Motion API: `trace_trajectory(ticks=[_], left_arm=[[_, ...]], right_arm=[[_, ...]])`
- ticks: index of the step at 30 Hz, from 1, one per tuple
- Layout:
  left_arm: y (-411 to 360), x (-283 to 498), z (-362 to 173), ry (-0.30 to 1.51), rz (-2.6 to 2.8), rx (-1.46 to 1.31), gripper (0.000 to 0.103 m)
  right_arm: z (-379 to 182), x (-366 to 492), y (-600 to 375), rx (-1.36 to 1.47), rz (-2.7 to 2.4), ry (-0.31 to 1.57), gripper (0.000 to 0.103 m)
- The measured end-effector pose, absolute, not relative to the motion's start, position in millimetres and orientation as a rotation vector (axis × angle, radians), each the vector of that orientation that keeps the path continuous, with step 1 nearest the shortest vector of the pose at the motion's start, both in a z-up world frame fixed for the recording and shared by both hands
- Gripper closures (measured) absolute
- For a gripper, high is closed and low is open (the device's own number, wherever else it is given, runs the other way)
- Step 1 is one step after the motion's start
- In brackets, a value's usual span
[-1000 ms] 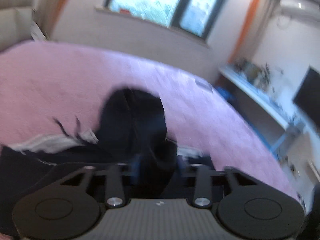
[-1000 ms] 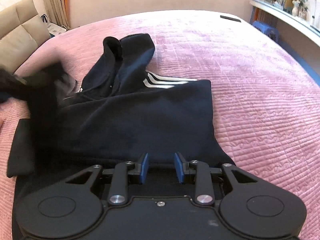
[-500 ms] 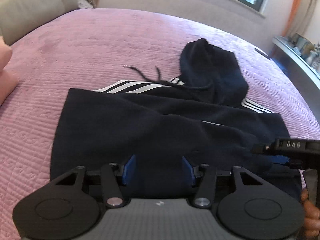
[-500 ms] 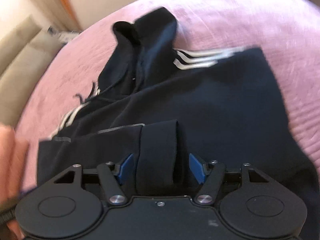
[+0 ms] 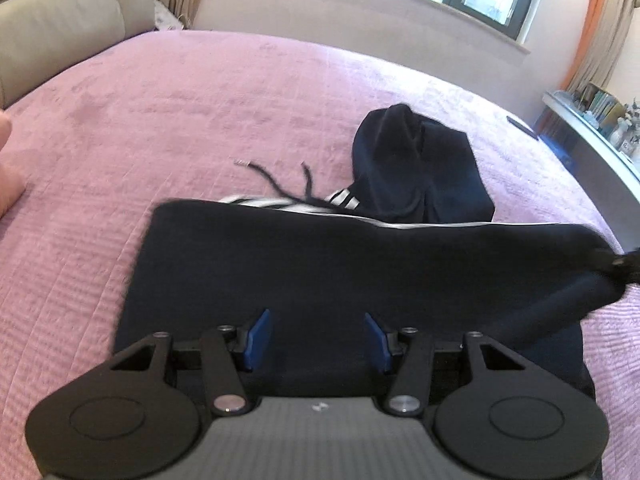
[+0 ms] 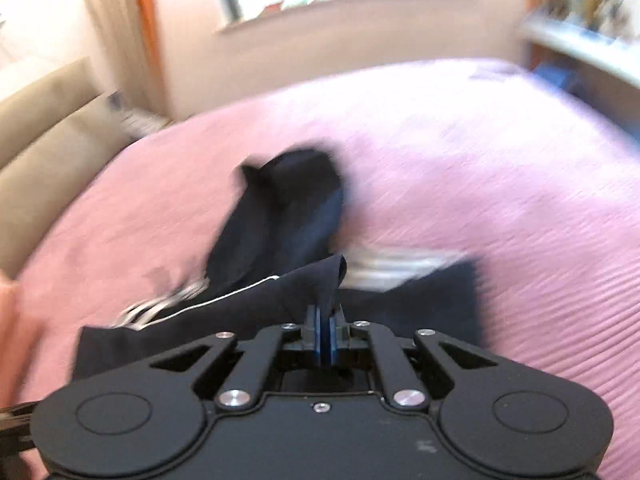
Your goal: Fold large clothes
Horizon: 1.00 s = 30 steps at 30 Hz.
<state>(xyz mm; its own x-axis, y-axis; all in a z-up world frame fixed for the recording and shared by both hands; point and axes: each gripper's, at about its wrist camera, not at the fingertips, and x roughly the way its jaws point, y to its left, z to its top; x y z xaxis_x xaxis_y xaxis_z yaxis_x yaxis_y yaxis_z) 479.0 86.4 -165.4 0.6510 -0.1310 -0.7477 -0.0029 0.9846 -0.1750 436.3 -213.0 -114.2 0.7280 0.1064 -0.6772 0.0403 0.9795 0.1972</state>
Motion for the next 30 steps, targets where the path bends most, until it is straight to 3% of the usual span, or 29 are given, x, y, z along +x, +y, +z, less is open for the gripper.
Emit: trace_trajectory(ticks=[4,5,6,7,8,14,16,17,18,20,23,28,30], left_arm=[[74.1,498.6,-187.1,0.891,-0.061,-0.113,0.049],[72.1,505.5,-198.7,0.916,-0.043,-0.097,0.05],[72.0,509.7,-207.8,0.935,-0.03,-0.084,0.051],[73.1,514.2,-216.2,0.951,-0.018,-0.075,0.053],[75.6,517.4,-221.6,0.964,-0.011,-0.07,0.058],[83.7,518.5,-197.0,0.903,-0.076,-0.11,0.057],[78.6,525.2,-194.1,0.902,-0.087,-0.115,0.057],[76.7,530.0,-197.5,0.916,-0.093,-0.121,0.059],[75.3,533.0,-202.0,0.929,-0.097,-0.127,0.059],[75.8,538.7,-217.4,0.967,-0.082,-0.135,0.061],[83.2,541.7,-239.8,1.012,-0.029,-0.102,0.081],[96.1,540.7,-231.8,1.004,-0.059,-0.162,0.079],[98.2,540.2,-224.9,0.984,-0.067,-0.176,0.073]], right_arm=[[-126.1,440.0,-251.5,0.192,-0.097,0.81,0.093],[-141.5,445.0,-256.9,0.185,-0.105,0.874,0.07],[-164.8,453.6,-261.9,0.155,-0.117,0.976,0.038],[-182.1,457.3,-265.6,0.122,-0.139,1.043,0.039],[-191.9,455.8,-269.5,0.094,-0.175,1.064,0.05],[-150.3,432.4,-276.2,0.101,-0.168,0.86,0.049],[-151.7,434.8,-257.3,0.076,-0.119,0.858,0.066],[-156.3,438.9,-248.4,0.06,-0.094,0.875,0.091],[-163.6,442.5,-239.6,0.038,-0.078,0.894,0.103],[-178.5,449.9,-227.7,0.006,-0.09,0.905,0.102],[-212.1,459.4,-235.9,0.001,-0.137,1.011,0.103],[-206.7,459.4,-249.7,0.042,-0.109,1.031,0.103],[-186.1,466.6,-250.1,0.076,-0.068,0.954,0.096]])
